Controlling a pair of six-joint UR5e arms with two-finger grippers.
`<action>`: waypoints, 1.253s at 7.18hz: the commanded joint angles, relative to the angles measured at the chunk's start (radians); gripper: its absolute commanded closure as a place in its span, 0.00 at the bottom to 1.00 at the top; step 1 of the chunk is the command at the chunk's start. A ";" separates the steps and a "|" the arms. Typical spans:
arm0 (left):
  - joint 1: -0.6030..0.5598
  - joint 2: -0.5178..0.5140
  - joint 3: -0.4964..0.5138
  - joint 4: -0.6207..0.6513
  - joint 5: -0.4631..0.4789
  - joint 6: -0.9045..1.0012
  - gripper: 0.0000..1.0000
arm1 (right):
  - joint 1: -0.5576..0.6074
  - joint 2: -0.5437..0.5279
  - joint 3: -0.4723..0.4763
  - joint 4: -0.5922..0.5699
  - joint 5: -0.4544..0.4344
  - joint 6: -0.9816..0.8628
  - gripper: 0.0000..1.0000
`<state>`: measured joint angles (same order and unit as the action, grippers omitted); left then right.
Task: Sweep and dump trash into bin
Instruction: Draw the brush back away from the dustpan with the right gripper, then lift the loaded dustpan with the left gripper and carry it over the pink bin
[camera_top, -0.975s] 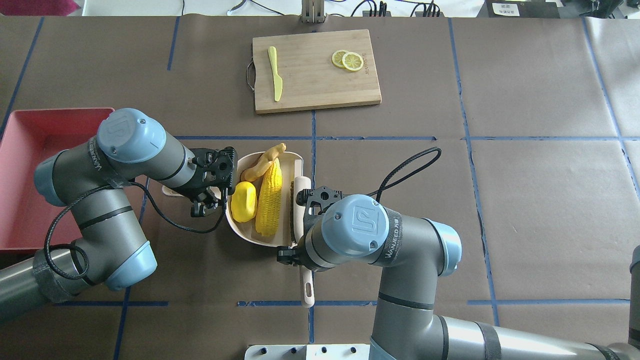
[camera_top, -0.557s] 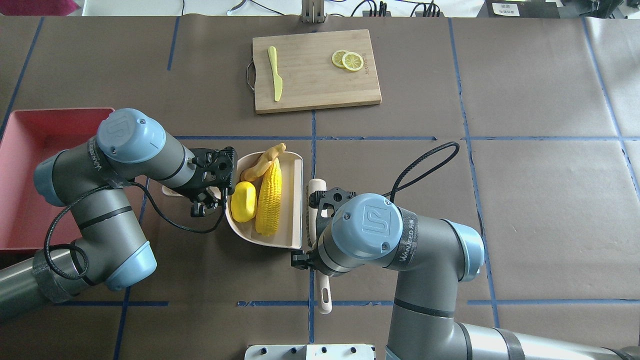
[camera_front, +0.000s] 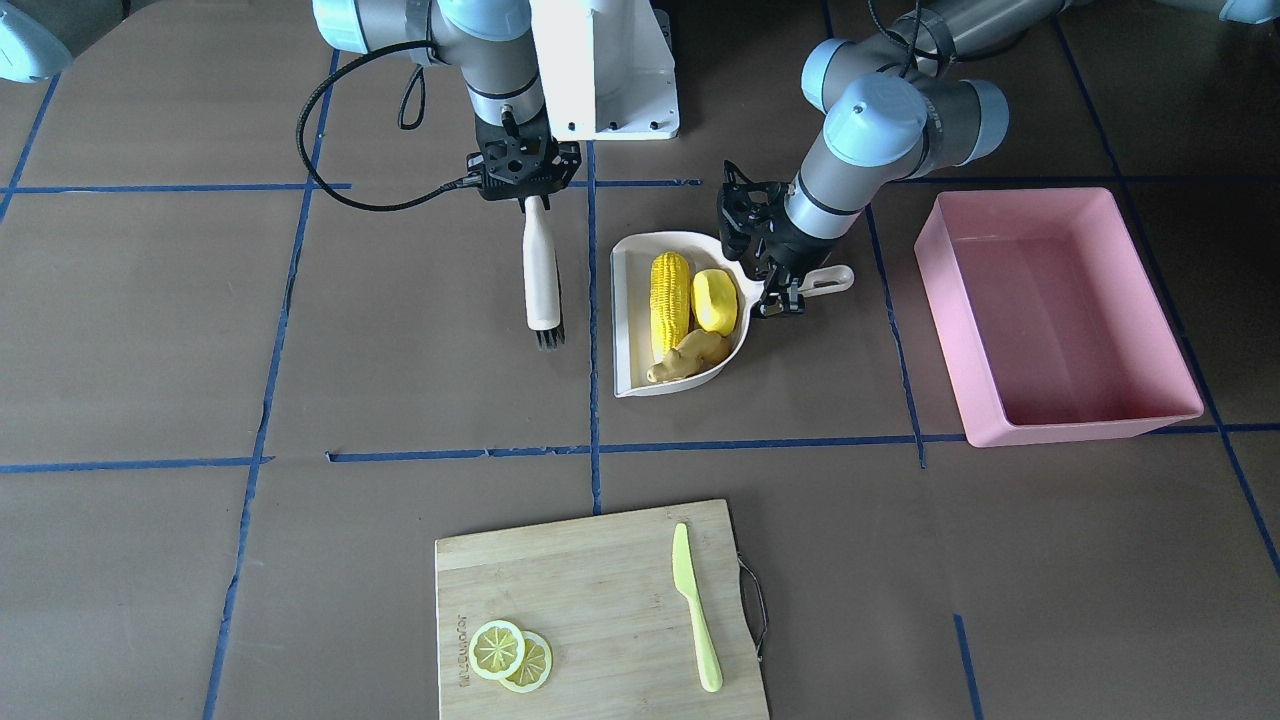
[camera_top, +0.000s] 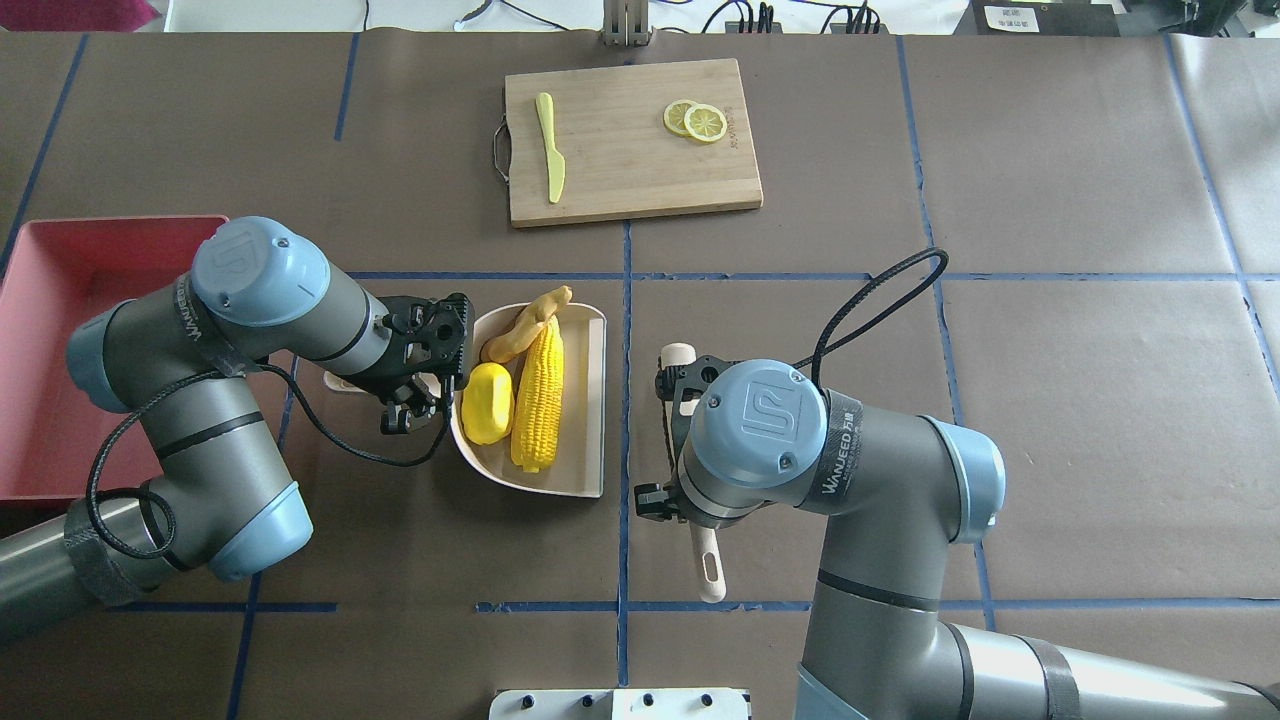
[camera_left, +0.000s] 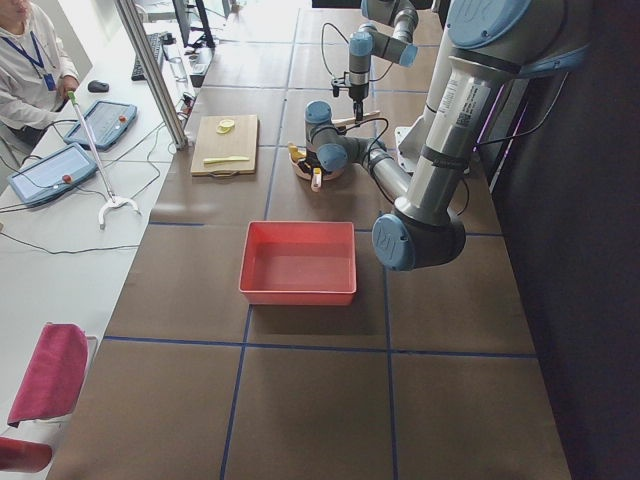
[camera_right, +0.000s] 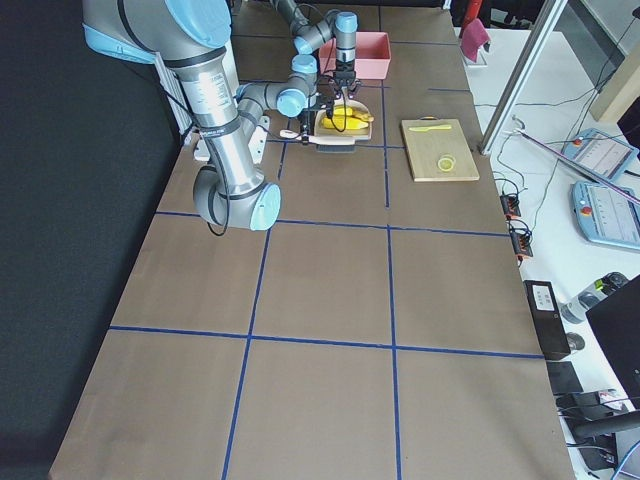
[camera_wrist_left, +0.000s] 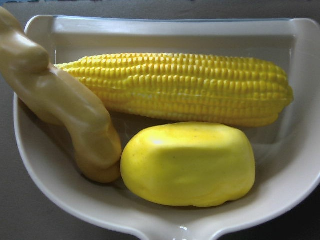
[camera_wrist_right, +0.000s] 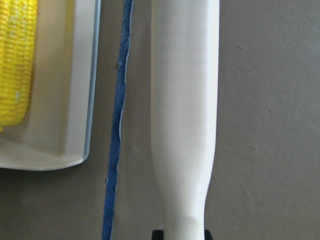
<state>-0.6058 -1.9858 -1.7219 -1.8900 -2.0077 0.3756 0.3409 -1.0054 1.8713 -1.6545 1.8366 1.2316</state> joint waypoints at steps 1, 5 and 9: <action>-0.005 0.001 -0.016 -0.009 -0.002 -0.001 1.00 | 0.020 -0.021 -0.003 -0.001 -0.005 -0.040 1.00; -0.017 0.028 -0.022 -0.196 -0.013 -0.153 1.00 | 0.033 -0.036 -0.004 0.005 -0.007 -0.086 1.00; -0.109 0.094 -0.045 -0.282 -0.161 -0.215 1.00 | 0.033 -0.055 -0.004 0.009 -0.005 -0.106 1.00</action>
<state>-0.6793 -1.9272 -1.7608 -2.1270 -2.1174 0.1650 0.3750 -1.0591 1.8658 -1.6461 1.8315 1.1279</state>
